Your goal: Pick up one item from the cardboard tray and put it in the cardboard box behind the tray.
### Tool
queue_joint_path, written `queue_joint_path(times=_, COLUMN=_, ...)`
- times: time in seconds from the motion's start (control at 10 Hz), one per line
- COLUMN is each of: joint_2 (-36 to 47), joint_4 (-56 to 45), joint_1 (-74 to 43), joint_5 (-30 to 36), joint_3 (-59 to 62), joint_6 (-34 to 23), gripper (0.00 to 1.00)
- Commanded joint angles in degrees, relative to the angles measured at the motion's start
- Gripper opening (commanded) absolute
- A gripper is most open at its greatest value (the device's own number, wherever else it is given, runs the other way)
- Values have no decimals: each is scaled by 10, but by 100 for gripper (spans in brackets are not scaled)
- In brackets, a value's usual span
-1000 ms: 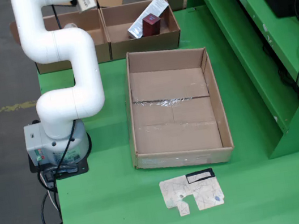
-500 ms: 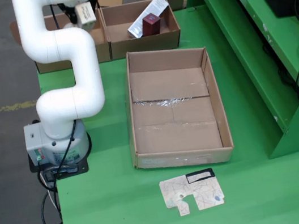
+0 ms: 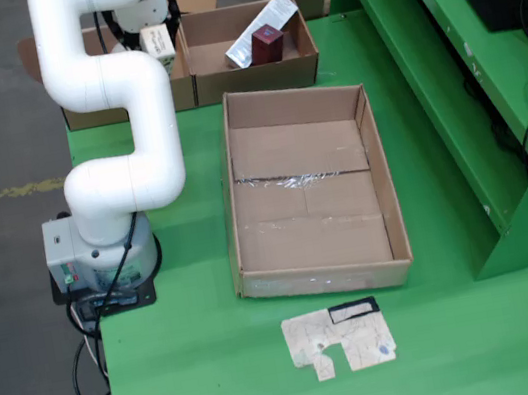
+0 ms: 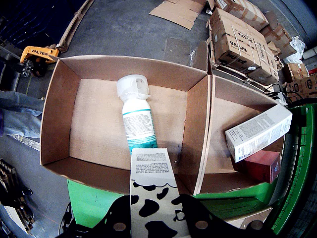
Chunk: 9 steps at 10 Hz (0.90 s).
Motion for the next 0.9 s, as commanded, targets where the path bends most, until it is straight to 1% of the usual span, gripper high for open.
queue_joint_path(times=0.0, joint_2=10, joint_4=18, joint_1=2, joint_5=-2, joint_3=14, joint_6=11, gripper=0)
queue_joint_path(times=0.4, joint_2=0, joint_4=59, joint_1=17, joint_5=-12, joint_3=14, joint_6=13, gripper=0)
queue_joint_path(times=0.6, joint_2=-28, joint_4=189, joint_1=27, joint_5=-40, joint_3=14, joint_6=-4, gripper=0)
queue_joint_path(times=0.8, joint_2=-87, joint_4=379, joint_1=28, joint_5=-100, joint_3=14, joint_6=-37, gripper=0)
